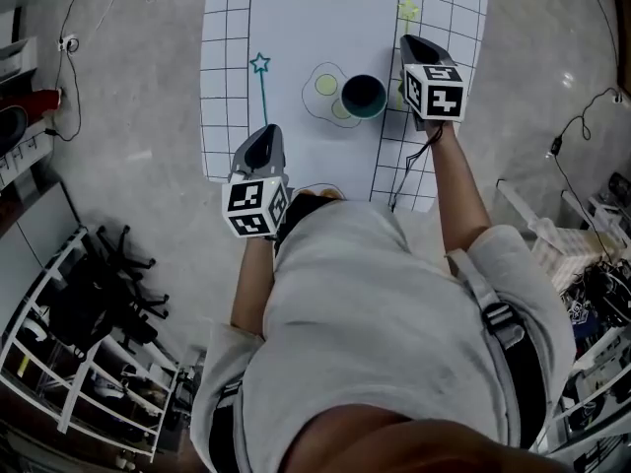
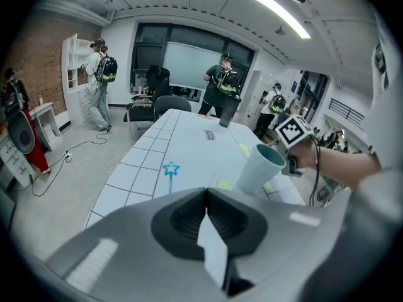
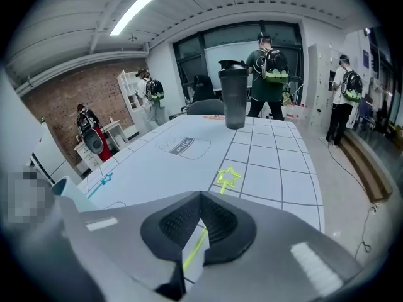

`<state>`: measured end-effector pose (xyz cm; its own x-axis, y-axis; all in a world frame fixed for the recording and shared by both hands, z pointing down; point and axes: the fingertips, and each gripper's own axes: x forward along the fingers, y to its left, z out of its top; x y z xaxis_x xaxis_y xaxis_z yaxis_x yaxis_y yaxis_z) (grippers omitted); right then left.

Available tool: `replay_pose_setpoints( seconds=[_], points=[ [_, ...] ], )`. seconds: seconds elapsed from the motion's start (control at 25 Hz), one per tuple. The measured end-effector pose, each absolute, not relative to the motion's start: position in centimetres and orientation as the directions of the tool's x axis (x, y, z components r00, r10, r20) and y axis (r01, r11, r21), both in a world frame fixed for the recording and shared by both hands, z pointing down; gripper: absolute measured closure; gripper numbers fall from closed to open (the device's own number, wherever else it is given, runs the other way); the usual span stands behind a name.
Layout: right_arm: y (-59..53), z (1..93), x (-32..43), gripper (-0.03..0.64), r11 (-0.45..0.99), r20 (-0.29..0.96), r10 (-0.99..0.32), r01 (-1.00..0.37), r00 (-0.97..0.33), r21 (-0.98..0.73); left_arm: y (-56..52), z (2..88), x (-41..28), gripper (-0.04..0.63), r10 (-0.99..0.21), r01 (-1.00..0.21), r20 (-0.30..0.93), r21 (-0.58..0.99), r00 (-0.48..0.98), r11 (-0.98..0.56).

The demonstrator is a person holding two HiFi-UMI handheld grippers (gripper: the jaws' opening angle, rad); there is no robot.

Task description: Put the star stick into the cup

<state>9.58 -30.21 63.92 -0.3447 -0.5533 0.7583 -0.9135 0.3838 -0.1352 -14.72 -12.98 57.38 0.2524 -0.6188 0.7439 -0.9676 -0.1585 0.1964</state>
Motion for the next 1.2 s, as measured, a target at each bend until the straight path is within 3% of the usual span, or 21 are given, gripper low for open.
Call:
replay_pose_setpoints(
  seconds=[0.4,0.84,1.2],
  points=[
    [-31.3,67.0,10.4,0.529,0.342,0.812,-0.52,-0.936,-0.265,-0.086,-13.9,58.1,-15.2,0.592,-0.621,-0.973,0.749,0.2,0.23,-0.118],
    [-31.3,67.4,10.8,0.594,0.368,0.82,-0.535,-0.93,-0.205,0.008,-12.7,57.8,-15.4,0.592,-0.632,-0.974,0.743,0.205,0.221,-0.1],
    [-30.3,65.5,10.8,0.601,0.323,0.763,-0.59,-0.943,-0.264,-0.076,-12.3,56.4,-15.5,0.592,-0.658,-0.97,0.713,0.195,0.241,-0.144]
  ],
)
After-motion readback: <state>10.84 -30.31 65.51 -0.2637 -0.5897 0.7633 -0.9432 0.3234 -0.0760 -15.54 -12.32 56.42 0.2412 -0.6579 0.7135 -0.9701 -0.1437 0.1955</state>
